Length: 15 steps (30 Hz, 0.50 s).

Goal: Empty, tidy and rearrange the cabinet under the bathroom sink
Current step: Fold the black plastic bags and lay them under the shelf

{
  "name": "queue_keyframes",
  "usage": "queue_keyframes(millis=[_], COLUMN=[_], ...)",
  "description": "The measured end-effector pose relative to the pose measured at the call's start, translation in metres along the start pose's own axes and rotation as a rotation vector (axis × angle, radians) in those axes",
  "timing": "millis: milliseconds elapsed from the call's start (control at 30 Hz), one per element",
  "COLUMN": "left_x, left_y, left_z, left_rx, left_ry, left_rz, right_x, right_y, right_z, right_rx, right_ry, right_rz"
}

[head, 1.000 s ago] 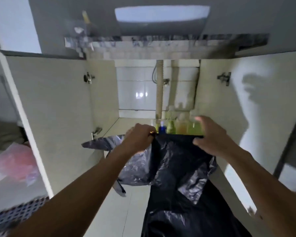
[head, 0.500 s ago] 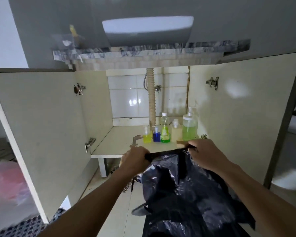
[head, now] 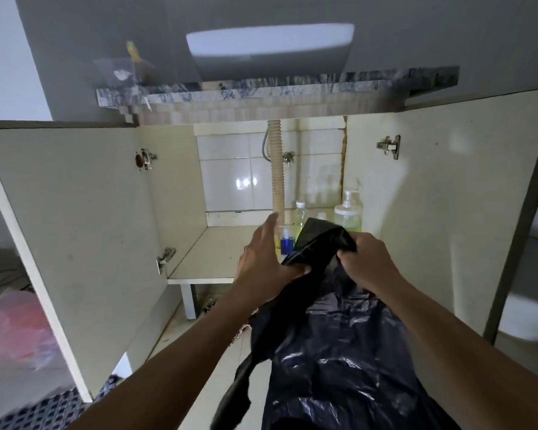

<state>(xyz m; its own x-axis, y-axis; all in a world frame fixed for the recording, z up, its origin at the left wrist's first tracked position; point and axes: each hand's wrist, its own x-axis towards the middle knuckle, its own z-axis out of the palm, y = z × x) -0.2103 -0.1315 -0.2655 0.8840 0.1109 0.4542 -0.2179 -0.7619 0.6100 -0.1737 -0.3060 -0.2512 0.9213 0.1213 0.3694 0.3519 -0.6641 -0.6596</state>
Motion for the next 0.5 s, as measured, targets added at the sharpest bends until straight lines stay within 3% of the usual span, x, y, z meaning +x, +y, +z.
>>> queue_keyframes(millis=[133,233,367,500], left_x=[-0.012,-0.021,-0.031,-0.038], left_y=[-0.020,-0.020,-0.019,-0.030], left_z=[0.015,0.028,0.048,0.066], left_rx=[-0.055,-0.104,-0.170,0.166], left_ry=[-0.314,-0.397,-0.435,-0.317], left_rz=[-0.287,-0.323,-0.302,-0.232], right_x=[0.000,-0.003,-0.006,-0.007], right_y=[0.003,0.005,0.004,0.002], right_z=[-0.003,0.002,0.005,0.006], right_rx=[0.134,0.174,0.115,0.132], right_ry=[0.006,0.001,-0.003,-0.026], right_rz=[0.073,0.103,0.130,0.142])
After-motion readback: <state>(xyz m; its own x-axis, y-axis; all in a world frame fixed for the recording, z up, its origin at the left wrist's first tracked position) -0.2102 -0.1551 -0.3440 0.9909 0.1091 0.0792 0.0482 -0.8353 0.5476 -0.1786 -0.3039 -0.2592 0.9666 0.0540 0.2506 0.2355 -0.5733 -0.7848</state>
